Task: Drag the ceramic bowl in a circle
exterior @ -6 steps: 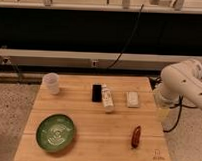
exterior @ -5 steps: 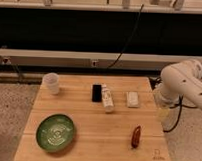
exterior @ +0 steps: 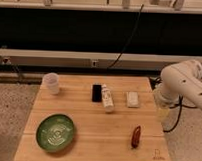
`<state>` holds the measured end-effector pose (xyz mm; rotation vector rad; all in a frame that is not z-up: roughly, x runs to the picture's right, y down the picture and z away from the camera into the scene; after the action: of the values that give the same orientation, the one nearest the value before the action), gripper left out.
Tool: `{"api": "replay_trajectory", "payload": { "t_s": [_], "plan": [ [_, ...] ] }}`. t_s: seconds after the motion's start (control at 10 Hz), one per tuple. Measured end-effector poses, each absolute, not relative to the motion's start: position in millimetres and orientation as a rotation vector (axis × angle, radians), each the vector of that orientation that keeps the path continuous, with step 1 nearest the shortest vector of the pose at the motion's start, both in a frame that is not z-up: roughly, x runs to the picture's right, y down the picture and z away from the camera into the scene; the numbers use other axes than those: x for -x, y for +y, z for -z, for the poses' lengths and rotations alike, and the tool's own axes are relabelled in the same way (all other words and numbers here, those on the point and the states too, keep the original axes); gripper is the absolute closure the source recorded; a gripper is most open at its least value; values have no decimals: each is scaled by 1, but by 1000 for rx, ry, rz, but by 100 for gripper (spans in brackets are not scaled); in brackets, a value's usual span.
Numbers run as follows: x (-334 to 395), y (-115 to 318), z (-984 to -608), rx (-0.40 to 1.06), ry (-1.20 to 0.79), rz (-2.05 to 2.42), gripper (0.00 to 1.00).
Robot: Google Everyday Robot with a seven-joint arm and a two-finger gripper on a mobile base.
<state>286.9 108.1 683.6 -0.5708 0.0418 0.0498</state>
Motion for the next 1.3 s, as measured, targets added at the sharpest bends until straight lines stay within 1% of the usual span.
{"api": "replay_trajectory", "payload": {
  "t_s": [0.9, 1.3],
  "plan": [
    [-285, 109, -683, 570, 46, -40, 20],
    [-239, 113, -673, 557, 60, 59, 20]
  ]
}}
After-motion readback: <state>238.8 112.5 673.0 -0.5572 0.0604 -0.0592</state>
